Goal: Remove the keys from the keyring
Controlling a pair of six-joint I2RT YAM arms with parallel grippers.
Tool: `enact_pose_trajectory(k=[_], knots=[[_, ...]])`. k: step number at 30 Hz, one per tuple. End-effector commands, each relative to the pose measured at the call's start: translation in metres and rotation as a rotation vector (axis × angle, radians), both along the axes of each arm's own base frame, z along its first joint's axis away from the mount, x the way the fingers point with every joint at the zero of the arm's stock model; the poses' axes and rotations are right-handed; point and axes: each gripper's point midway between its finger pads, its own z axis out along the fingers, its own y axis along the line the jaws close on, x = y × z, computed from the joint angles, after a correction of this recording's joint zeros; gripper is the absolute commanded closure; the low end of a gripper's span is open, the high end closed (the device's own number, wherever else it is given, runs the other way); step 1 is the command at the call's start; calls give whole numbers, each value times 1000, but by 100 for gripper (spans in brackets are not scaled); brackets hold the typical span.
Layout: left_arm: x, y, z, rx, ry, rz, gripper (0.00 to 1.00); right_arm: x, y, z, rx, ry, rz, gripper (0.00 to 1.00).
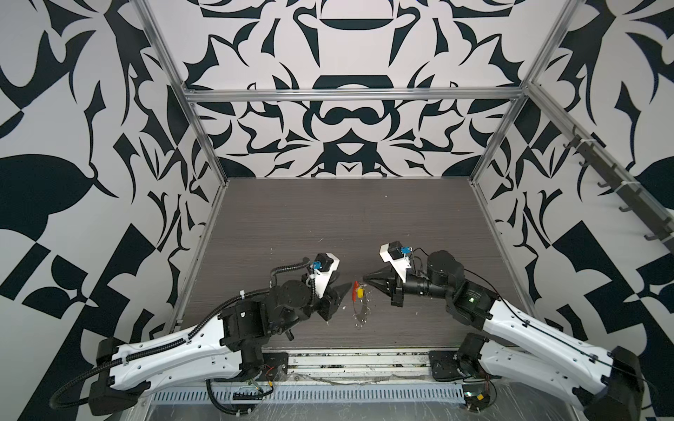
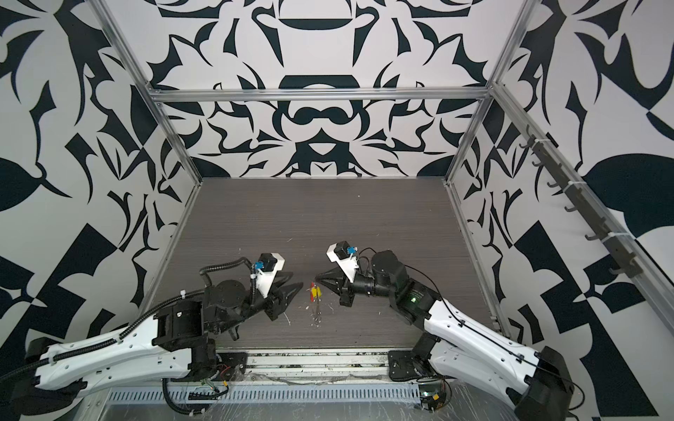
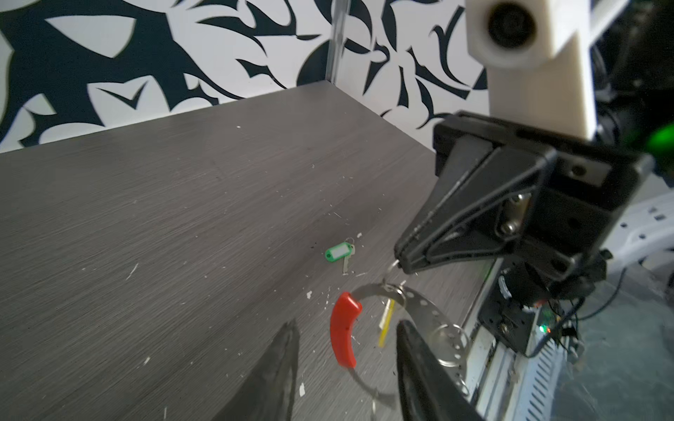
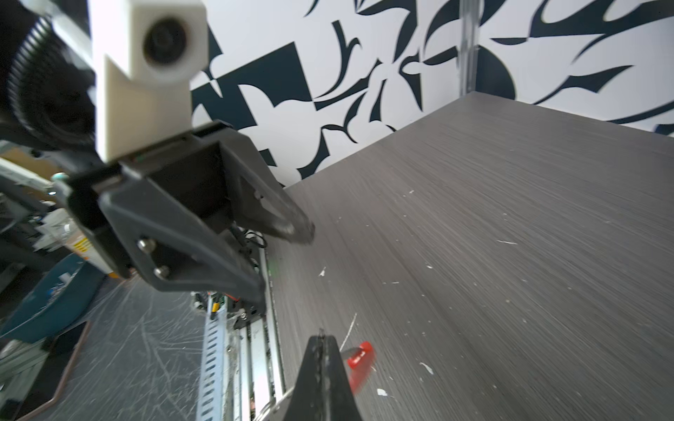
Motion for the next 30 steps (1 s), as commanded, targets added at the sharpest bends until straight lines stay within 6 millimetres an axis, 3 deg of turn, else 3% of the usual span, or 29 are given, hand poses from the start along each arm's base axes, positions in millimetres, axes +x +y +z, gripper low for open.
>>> enact_pose_trajectory(k=[1, 4, 10, 15, 24, 30], knots=[[-17, -13, 16, -75, -24, -129, 54, -16, 5, 41, 118, -49, 113, 100], [-25, -16, 18, -93, -27, -181, 54, -19, 4, 49, 146, -49, 127, 100], [-21, -21, 6, -49, -4, -167, 50, -20, 4, 60, 185, -49, 137, 100], [-12, -18, 6, -24, -27, -117, 56, -23, 5, 65, 201, -42, 158, 100], [-16, -13, 4, -33, -24, -132, 59, -24, 1, 73, 210, -55, 141, 100], [-17, 7, 25, -135, -70, -103, 60, -23, -2, 74, 204, -67, 123, 100]])
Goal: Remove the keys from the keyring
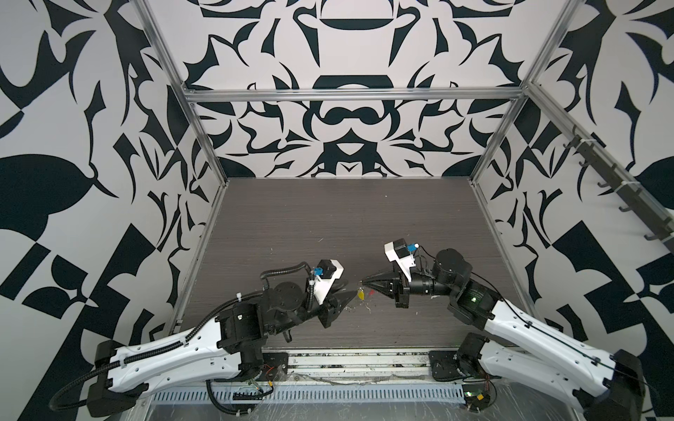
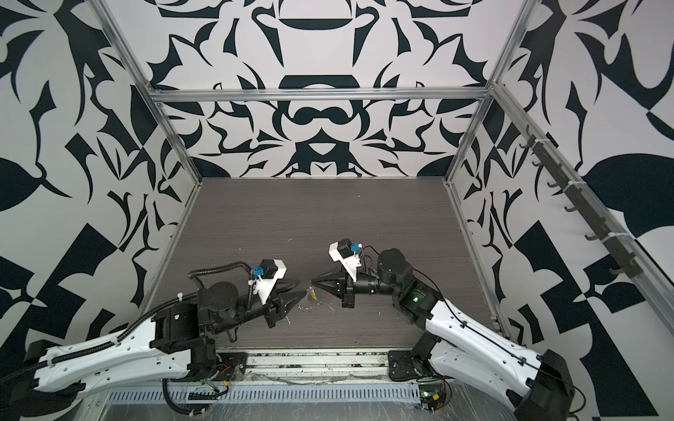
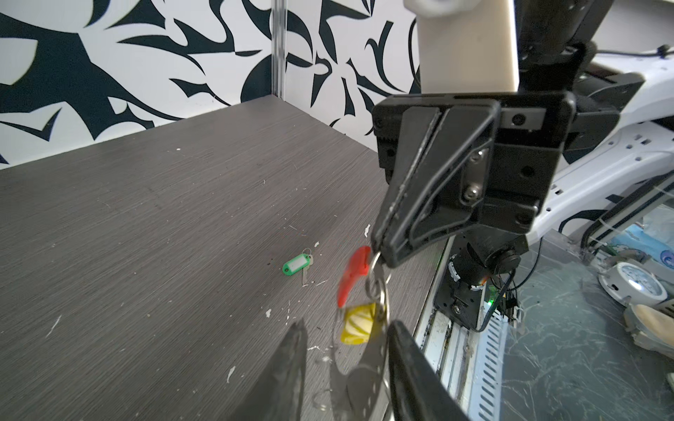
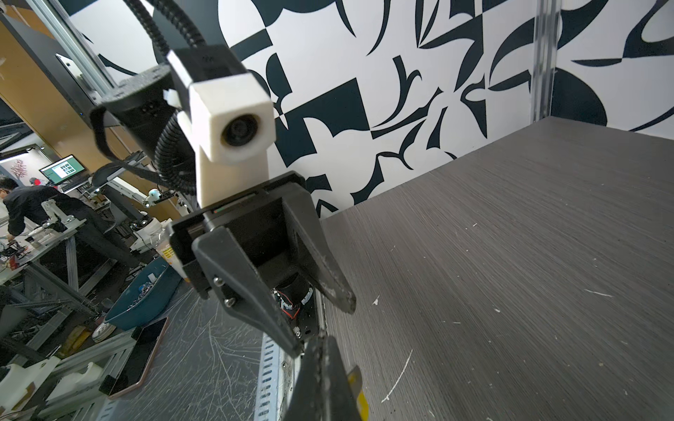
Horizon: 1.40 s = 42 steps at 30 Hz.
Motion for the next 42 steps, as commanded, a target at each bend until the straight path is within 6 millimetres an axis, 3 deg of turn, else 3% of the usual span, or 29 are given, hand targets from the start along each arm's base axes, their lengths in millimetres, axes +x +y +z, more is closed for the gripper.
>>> enact_pose_trajectory(k=[1, 4, 10, 16, 28, 31, 40, 42], knots=[[4, 13, 14, -70, -31, 39, 61, -2, -4, 39, 83, -87, -11, 100], [9, 15, 4, -18, -20, 74, 63, -3, -5, 43, 89, -92, -9, 100], [0, -14, -12, 50, 35, -23, 54, -3, -5, 48, 96, -96, -5, 100], [-15, -24, -4, 2, 32, -124, 49, -2, -4, 46, 94, -87, -5, 100], [3, -30, 4, 33, -60, -53, 52, -1, 3, 43, 131, -33, 24, 100], [4, -30, 8, 27, -82, -54, 58, -1, 3, 42, 137, -21, 30, 100], [5, -21, 12, 30, -68, -27, 97, -2, 1, 41, 132, -21, 23, 100], [5, -17, 14, 25, -57, -19, 100, -2, 1, 38, 125, -18, 18, 100]])
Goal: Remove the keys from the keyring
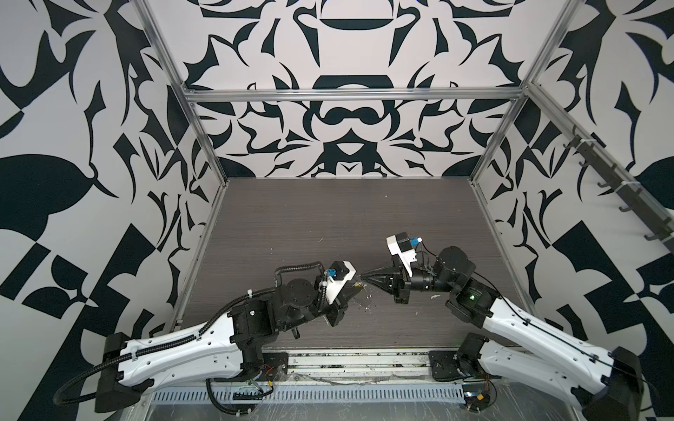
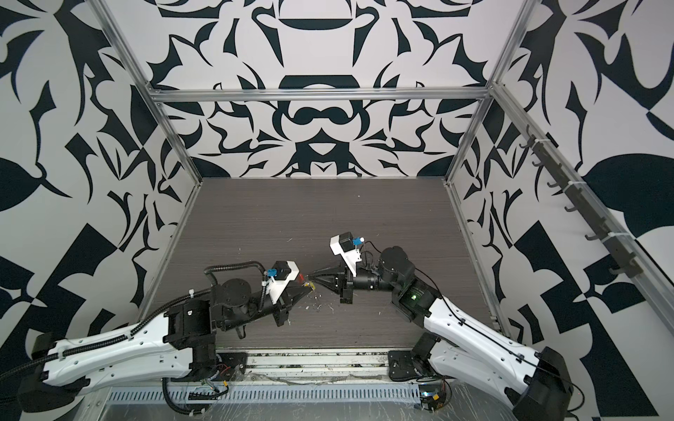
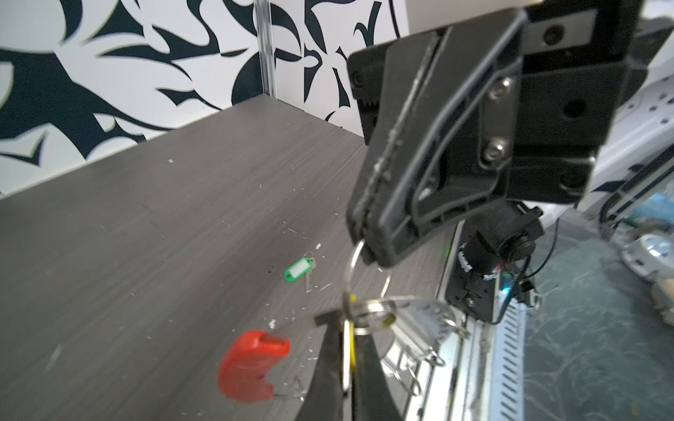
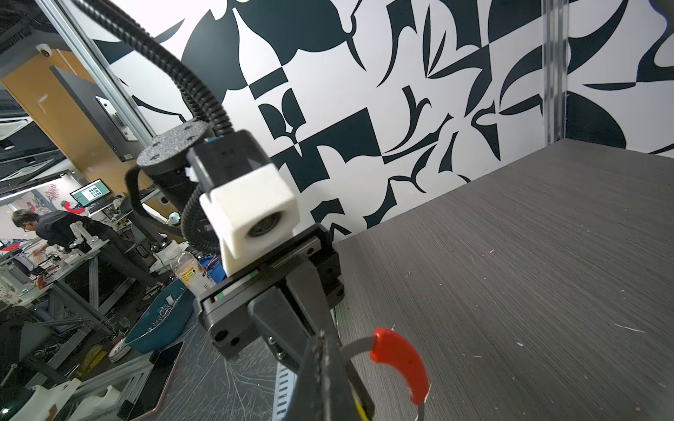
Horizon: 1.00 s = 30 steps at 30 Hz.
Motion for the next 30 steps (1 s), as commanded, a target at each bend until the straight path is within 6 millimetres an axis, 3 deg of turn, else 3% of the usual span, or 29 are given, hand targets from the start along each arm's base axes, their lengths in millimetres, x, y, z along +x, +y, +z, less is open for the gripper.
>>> enact_pose_trajectory(k=[1, 18, 30], knots=[[1, 9, 22, -51, 4, 24, 100, -3, -4, 14, 43, -42, -1, 100], [-9, 30, 37, 43, 160, 47, 100, -7, -8, -27, -102, 4, 4, 100], [-12, 26, 36, 311, 266, 56, 100, -7, -6, -48, -136, 42, 14, 100]])
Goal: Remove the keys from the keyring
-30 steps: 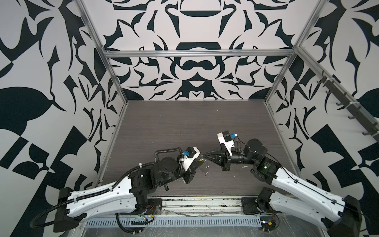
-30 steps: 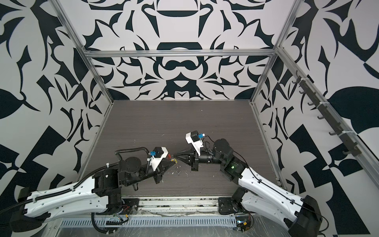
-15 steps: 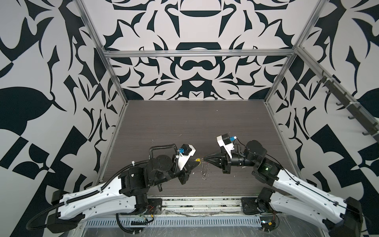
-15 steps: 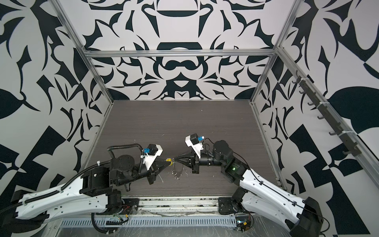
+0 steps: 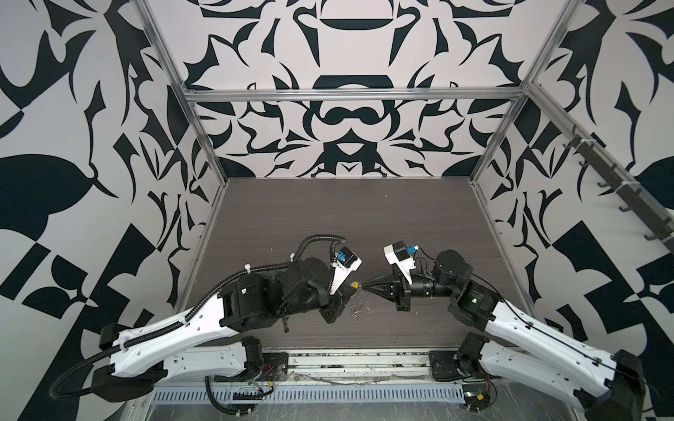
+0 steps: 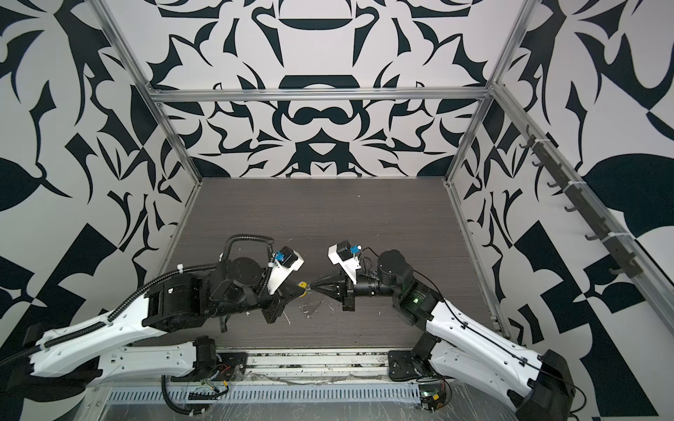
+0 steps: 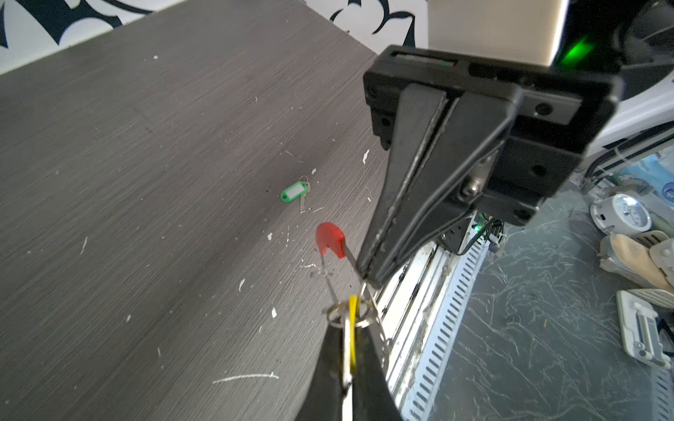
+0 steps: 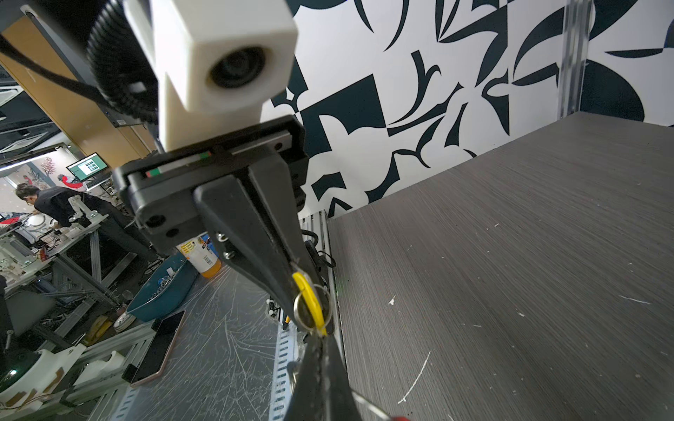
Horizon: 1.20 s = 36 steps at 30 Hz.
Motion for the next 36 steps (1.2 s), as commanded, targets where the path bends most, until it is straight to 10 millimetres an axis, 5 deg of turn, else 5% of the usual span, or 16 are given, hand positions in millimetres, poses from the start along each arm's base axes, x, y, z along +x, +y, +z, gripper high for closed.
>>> enact_pose_trajectory(k=[1, 6, 13, 14, 22, 36], knots=[[2, 12, 15, 25, 17, 43, 100, 4, -3, -22, -61, 46, -24, 100], [8, 15, 20, 60, 46, 107, 100, 18, -8, -26, -87, 39, -128, 67], [15, 19, 29, 62, 104, 212, 100, 34, -20, -33, -122, 22, -259, 47], [16, 20, 31, 63, 109, 228, 100, 35, -22, -32, -117, 17, -273, 30], [18, 20, 37, 87, 136, 266, 100, 33, -32, 6, -44, -88, -331, 27], [16, 17, 48, 43, 151, 262, 100, 26, 3, 31, -119, -247, -237, 32]])
